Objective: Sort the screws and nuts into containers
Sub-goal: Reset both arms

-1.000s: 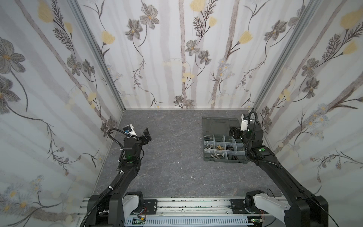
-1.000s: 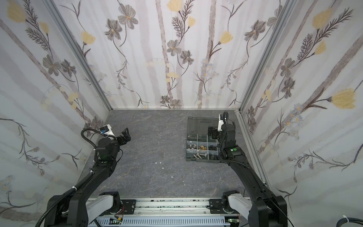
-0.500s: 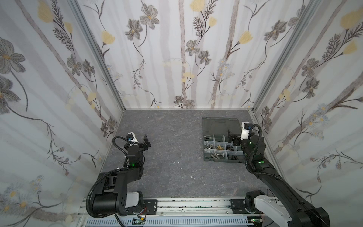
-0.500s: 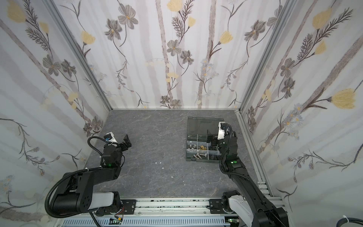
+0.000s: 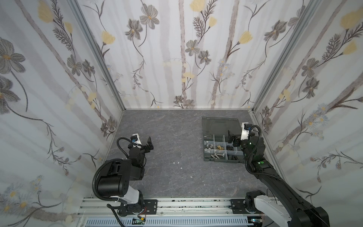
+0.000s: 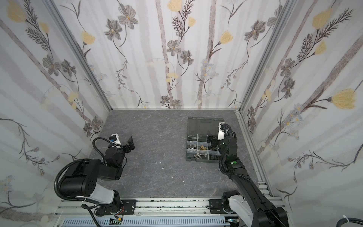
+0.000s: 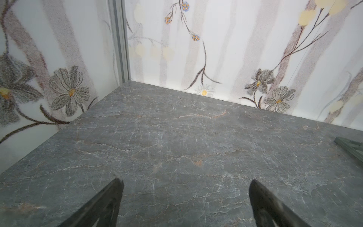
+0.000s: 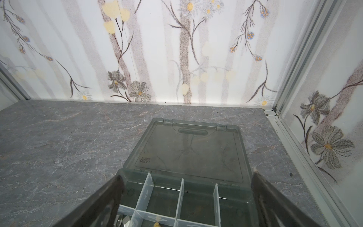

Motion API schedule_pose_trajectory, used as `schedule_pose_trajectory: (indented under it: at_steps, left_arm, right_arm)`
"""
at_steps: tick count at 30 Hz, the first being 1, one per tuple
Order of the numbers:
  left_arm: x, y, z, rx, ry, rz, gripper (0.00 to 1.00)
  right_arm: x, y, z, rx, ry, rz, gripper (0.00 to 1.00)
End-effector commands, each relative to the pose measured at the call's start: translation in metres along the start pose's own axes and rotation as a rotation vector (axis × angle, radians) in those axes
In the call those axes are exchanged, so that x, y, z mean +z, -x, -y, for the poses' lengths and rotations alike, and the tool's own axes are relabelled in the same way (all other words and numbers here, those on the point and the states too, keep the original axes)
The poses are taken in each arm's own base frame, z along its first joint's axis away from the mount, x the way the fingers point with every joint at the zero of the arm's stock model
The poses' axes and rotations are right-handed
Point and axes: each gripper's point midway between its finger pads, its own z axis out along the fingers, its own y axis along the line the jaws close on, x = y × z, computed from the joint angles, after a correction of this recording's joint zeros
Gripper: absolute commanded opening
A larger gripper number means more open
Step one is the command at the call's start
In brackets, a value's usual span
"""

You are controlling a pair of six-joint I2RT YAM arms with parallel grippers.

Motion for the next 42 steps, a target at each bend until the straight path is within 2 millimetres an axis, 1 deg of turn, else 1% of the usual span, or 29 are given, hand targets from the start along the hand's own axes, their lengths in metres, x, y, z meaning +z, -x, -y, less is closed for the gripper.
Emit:
schedule_pose_trajectory:
  at_steps: [1, 3, 6, 10, 14, 17, 22, 26, 30, 33, 37, 39, 42]
  left_arm:
    - [-0.002, 0.018, 0.008, 0.007, -0.044, 0.088, 1.0]
    - [0.002, 0.016, 0.006, 0.005, -0.035, 0.073, 1.0]
    - [0.009, 0.012, 0.009, 0.013, -0.046, 0.036, 1.0]
    - [0.01, 0.013, 0.01, 0.016, -0.051, 0.039, 1.0]
    - [0.01, 0.012, 0.011, 0.017, -0.055, 0.038, 1.0]
    - [0.01, 0.012, 0.011, 0.017, -0.054, 0.037, 1.0]
    - [0.01, 0.013, 0.011, 0.019, -0.054, 0.037, 1.0]
    - [0.01, 0.012, 0.01, 0.018, -0.052, 0.034, 1.0]
    - [0.01, 0.012, 0.011, 0.018, -0.052, 0.034, 1.0]
    - [0.01, 0.012, 0.01, 0.018, -0.051, 0.034, 1.0]
    - [0.01, 0.011, 0.01, 0.019, -0.051, 0.033, 1.0]
    - [0.01, 0.012, 0.01, 0.018, -0.052, 0.034, 1.0]
    - [0.01, 0.012, 0.01, 0.018, -0.051, 0.033, 1.0]
  right_arm:
    - [-0.003, 0.01, 0.015, -0.028, -0.087, 0.067, 1.0]
    - [-0.005, 0.006, 0.021, -0.045, -0.119, 0.084, 1.0]
    - [-0.008, -0.003, 0.034, -0.057, -0.191, 0.103, 1.0]
    - [-0.006, -0.025, 0.046, -0.08, -0.251, 0.113, 1.0]
    - [0.001, -0.043, 0.048, -0.077, -0.238, 0.137, 1.0]
    - [0.008, -0.051, 0.046, -0.074, -0.218, 0.145, 1.0]
    - [0.021, -0.067, 0.045, -0.085, -0.196, 0.103, 1.0]
    - [0.018, -0.079, 0.049, -0.062, -0.179, 0.121, 1.0]
    - [0.015, -0.082, 0.055, -0.03, -0.173, 0.148, 1.0]
    - [0.02, -0.088, 0.056, -0.028, -0.161, 0.134, 0.99]
    - [0.023, -0.091, 0.056, -0.022, -0.151, 0.119, 1.0]
    - [0.029, -0.092, 0.058, -0.018, -0.15, 0.101, 1.0]
    - [0.034, -0.094, 0.064, 0.012, -0.147, 0.077, 1.0]
